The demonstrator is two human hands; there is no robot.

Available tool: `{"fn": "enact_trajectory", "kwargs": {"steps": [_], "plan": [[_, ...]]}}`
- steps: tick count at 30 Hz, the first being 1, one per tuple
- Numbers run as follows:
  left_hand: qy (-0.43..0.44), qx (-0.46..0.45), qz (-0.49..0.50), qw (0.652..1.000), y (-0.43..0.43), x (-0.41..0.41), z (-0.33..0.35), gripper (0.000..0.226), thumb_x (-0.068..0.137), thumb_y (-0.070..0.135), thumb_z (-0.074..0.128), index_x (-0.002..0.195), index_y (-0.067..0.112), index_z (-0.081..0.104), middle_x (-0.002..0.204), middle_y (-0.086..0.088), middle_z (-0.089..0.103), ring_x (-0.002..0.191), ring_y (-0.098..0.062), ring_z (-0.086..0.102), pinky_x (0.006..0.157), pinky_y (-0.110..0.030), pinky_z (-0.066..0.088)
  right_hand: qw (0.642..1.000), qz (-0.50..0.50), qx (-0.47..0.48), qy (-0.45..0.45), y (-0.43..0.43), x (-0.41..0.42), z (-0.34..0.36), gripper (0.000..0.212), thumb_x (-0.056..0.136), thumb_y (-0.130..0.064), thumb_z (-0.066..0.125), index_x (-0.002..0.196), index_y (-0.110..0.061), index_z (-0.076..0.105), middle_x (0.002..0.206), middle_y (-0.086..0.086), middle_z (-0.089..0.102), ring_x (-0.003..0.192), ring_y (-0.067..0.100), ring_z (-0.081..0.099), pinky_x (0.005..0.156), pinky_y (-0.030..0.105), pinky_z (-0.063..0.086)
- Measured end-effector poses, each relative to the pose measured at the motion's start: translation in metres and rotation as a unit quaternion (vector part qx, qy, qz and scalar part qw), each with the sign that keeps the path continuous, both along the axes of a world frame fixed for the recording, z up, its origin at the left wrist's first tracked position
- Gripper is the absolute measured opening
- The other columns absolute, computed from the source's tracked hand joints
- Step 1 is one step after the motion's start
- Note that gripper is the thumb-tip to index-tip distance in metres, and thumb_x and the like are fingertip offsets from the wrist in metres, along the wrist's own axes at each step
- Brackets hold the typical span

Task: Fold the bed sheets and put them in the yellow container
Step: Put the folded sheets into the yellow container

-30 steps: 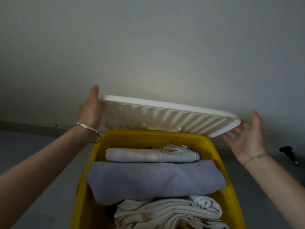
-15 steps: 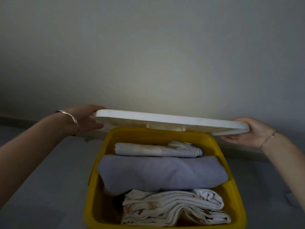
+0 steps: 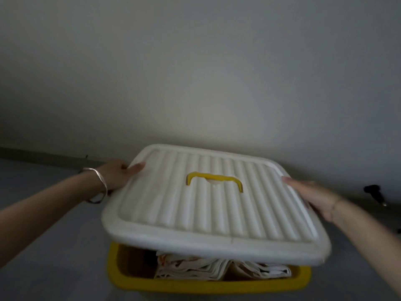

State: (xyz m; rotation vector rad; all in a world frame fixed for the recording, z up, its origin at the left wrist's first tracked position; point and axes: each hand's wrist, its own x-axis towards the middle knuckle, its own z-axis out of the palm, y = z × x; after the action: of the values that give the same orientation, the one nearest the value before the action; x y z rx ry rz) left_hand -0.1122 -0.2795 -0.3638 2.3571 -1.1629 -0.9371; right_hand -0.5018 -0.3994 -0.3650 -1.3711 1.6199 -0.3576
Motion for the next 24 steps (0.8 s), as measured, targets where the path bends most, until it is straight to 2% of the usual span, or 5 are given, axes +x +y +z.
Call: {"fn": "enact_trajectory", "kwargs": {"steps": [2,4,9,17,24], "plan": [[-0.016,0.021,-0.039,0.999,0.01,-0.004,-0.009,0.05,0.093,0.051,0.039,0.091,0.005,0.059,0.062,-0.005,0.057,0.054,-0.021,0.056,0.038,-0.02,0.044,0.983,0.02,-0.118,0.142,0.003,-0.002,-0.024,0.034,0.088,-0.047,0.059,0.07,-0.02,0.048,0.064,-0.001,0.048,0.066,0.021,0.049,0.057,0.028,0.035],[0.0,0.062,-0.048,0.997,0.019,-0.007,-0.011,0.055,0.09,0.058,0.035,0.097,0.009,0.057,0.072,-0.007,0.058,0.06,-0.021,0.06,0.042,-0.025,0.051,0.971,0.006,-0.181,0.154,0.01,-0.007,-0.038,0.044,0.086,-0.053,0.057,0.066,-0.023,0.033,0.064,-0.002,0.037,0.072,0.021,0.044,0.057,0.033,0.03],[0.025,0.094,-0.034,0.995,0.031,-0.014,-0.024,0.095,0.073,0.08,0.014,0.111,0.004,0.056,0.086,-0.015,0.062,0.075,-0.027,0.061,0.059,-0.032,0.054,0.99,-0.064,-0.123,0.016,0.01,-0.004,-0.05,0.05,0.088,-0.044,0.06,0.119,-0.006,0.053,0.117,0.013,0.059,0.108,0.027,0.056,0.086,0.031,0.039],[0.04,-0.07,0.027,0.996,0.022,-0.016,-0.044,0.085,0.072,0.083,0.029,0.101,0.011,0.065,0.099,-0.012,0.063,0.087,-0.025,0.057,0.075,-0.031,0.039,0.986,-0.093,-0.132,-0.042,0.013,0.003,-0.055,0.025,0.09,-0.035,0.059,0.099,-0.012,0.064,0.097,0.006,0.062,0.097,0.02,0.057,0.086,0.025,0.038],[0.054,-0.094,-0.003,0.994,-0.032,-0.01,-0.059,0.07,0.088,0.065,0.035,0.121,0.007,0.058,0.121,-0.017,0.06,0.107,-0.031,0.056,0.082,-0.03,0.038,0.982,-0.078,-0.168,0.032,-0.029,0.001,-0.052,0.048,0.091,-0.045,0.055,0.096,0.002,0.067,0.089,0.015,0.063,0.09,0.024,0.058,0.086,0.035,0.045]]}}
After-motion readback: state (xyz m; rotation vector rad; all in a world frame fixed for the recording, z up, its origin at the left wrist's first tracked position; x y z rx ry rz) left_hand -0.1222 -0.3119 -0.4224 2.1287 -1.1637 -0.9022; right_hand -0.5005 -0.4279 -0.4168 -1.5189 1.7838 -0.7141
